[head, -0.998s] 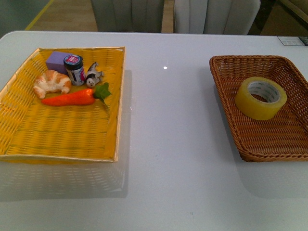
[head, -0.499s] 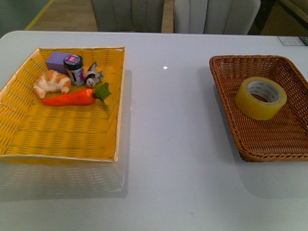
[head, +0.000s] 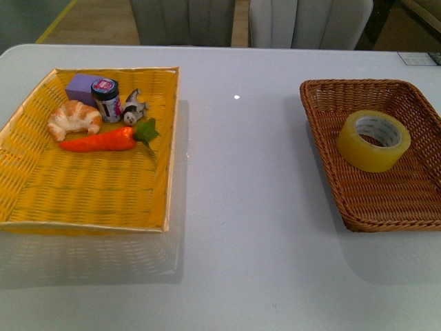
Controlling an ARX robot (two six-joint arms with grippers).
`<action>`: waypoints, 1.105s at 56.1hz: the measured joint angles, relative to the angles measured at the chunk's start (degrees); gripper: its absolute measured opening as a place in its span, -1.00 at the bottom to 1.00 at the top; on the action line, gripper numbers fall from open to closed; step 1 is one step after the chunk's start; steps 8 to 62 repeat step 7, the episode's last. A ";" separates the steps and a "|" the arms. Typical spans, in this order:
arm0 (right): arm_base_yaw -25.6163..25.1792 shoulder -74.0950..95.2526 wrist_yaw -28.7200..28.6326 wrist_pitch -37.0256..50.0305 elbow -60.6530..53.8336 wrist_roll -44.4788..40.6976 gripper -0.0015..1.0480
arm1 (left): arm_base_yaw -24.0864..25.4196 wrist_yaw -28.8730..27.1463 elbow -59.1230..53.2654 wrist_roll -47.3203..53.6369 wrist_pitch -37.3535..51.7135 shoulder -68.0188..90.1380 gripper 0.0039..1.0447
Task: Move tape to another basket
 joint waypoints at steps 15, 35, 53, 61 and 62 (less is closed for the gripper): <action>0.00 0.00 0.00 0.00 0.00 0.00 0.83 | 0.00 0.00 0.00 0.00 0.00 0.00 0.83; 0.00 0.00 0.00 0.00 0.00 0.00 0.83 | 0.00 0.00 0.00 0.00 0.00 0.00 0.83; 0.00 0.00 0.00 0.00 0.00 0.00 0.83 | 0.00 0.00 0.00 0.00 0.00 0.00 0.83; 0.00 0.00 0.00 0.00 0.00 0.00 0.83 | 0.00 0.00 0.00 0.00 0.00 0.00 0.83; 0.00 0.00 0.00 0.00 0.00 0.00 0.83 | 0.00 0.00 0.00 0.00 0.00 0.00 0.83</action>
